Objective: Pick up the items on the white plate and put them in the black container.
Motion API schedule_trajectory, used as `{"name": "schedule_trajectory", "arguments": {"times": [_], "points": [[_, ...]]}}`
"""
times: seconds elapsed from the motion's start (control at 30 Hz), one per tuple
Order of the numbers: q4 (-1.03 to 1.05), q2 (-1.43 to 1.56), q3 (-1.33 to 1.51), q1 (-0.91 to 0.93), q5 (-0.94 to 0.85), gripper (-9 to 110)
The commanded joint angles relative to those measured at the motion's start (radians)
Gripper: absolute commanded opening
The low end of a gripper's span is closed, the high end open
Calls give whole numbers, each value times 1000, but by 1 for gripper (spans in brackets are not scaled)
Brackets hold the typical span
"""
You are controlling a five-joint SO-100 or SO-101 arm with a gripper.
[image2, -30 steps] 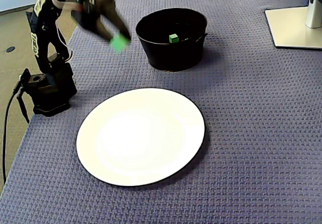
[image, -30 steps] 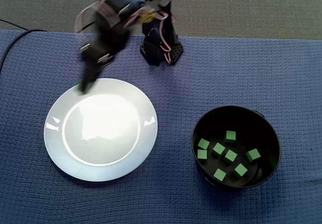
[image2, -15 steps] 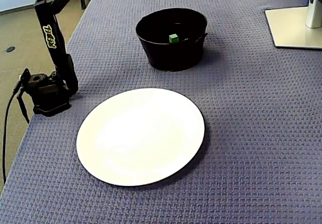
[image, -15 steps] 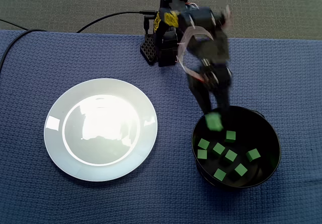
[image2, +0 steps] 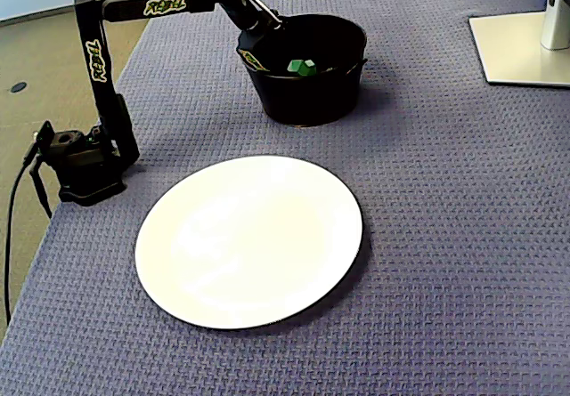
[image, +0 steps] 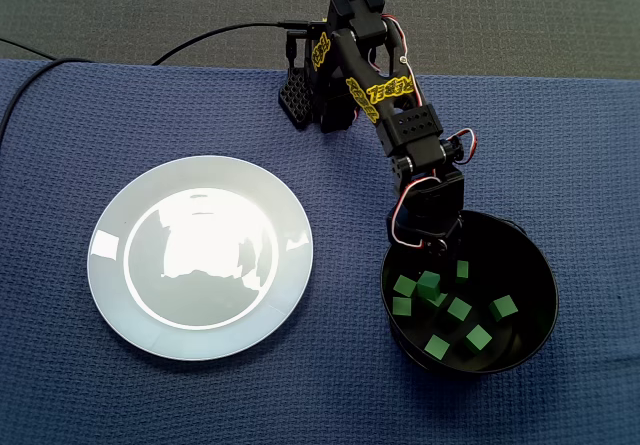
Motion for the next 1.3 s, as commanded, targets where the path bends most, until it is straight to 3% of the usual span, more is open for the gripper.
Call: {"name": "schedule_trajectory", "arguments": {"times": [0.0,0.17,0.37,0.5,0.67,0.77,1.07,1.27], "points": [[0,18,-18,12,-11,20],[176,67,-158,31,-3,25],[528,262,-476,107,-74,24],[661,494,-514,199,-255,23],[676,919,-138,321,-772,23],[640,1147,121,387,-966,21],[569,1644,868,485,-1173,21],[449,1715,1189,497,-1147,22]]}}
